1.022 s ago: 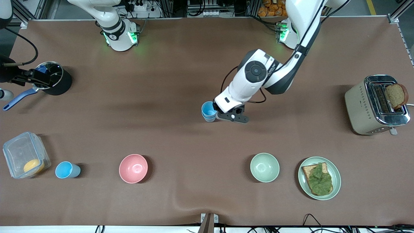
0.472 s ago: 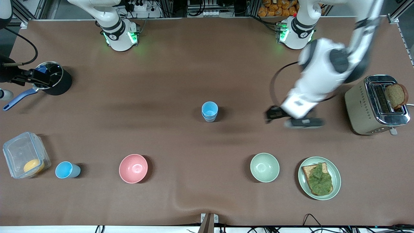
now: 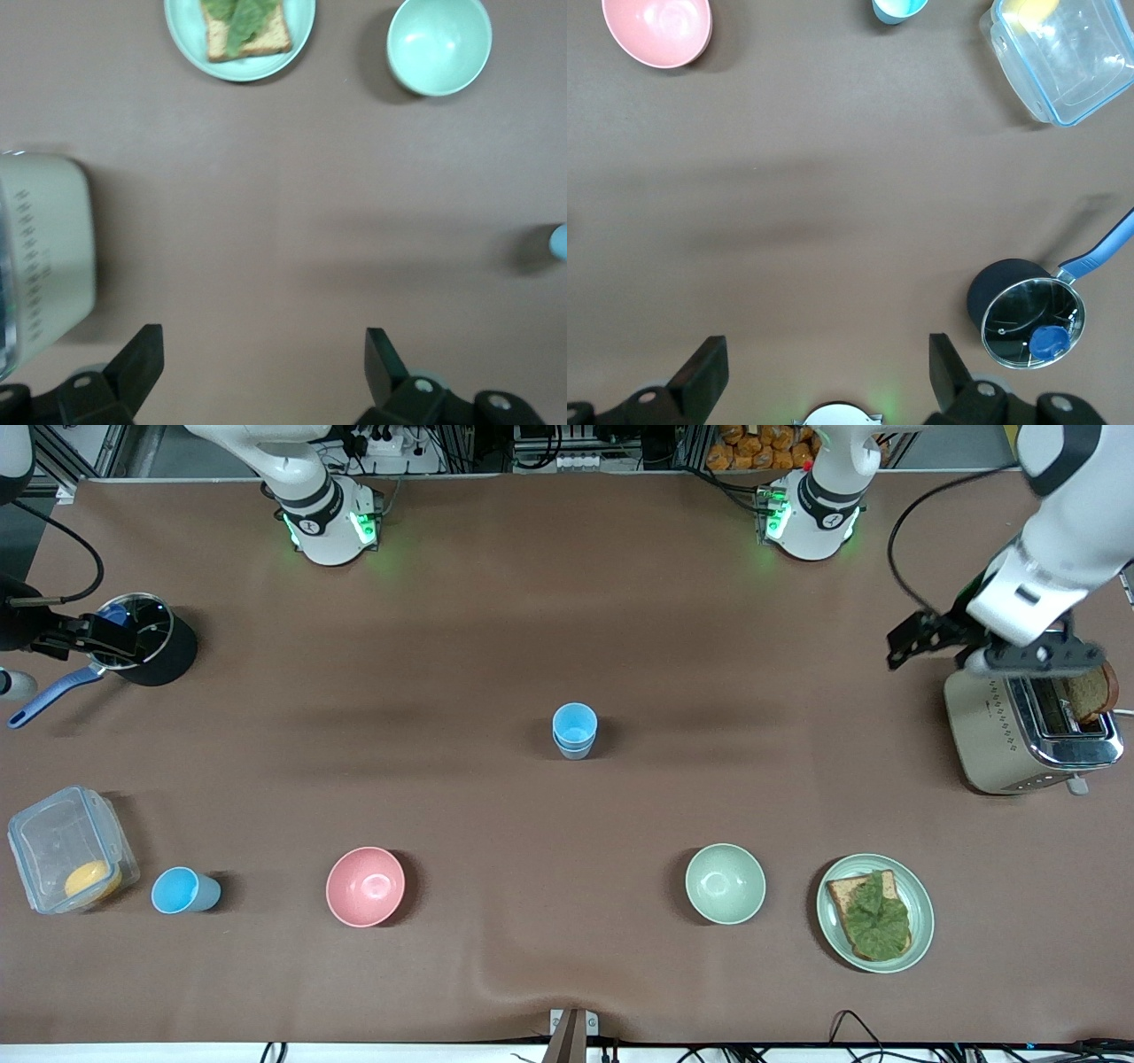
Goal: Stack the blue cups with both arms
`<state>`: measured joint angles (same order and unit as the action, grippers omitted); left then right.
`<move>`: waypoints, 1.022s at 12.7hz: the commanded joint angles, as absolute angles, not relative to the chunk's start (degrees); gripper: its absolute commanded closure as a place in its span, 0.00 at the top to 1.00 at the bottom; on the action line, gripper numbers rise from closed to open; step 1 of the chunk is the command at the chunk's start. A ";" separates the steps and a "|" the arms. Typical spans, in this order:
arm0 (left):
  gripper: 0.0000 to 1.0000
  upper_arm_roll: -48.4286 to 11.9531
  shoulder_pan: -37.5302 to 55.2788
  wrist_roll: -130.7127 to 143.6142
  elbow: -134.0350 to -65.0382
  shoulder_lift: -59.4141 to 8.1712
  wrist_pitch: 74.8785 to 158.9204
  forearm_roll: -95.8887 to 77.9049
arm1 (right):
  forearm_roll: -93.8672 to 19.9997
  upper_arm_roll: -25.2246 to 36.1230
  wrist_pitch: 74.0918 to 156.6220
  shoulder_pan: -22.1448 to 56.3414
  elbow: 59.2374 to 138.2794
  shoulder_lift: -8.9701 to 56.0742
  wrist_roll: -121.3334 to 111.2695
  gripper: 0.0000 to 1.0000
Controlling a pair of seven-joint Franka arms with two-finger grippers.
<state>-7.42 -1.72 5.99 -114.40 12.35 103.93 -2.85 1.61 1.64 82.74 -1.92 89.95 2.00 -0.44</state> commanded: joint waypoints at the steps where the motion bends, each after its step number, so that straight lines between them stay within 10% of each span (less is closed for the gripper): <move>1: 1.00 -8.35 -2.72 7.73 -111.99 14.24 97.94 -1.23 | 2.64 0.62 82.44 -3.16 90.09 1.58 -0.70 1.00; 6: 1.00 -6.17 -0.98 9.58 -94.33 2.04 92.73 -0.36 | 2.64 0.62 82.44 -3.34 90.18 1.58 -0.70 1.00; 8: 1.00 2.60 5.08 8.79 -93.26 1.67 92.46 -0.96 | 2.55 0.62 82.44 -3.52 90.18 1.58 -0.70 1.00; 13: 1.00 3.08 4.93 9.14 -86.57 0.71 86.84 -0.96 | 2.55 0.62 82.44 -3.52 90.18 1.58 -0.70 1.00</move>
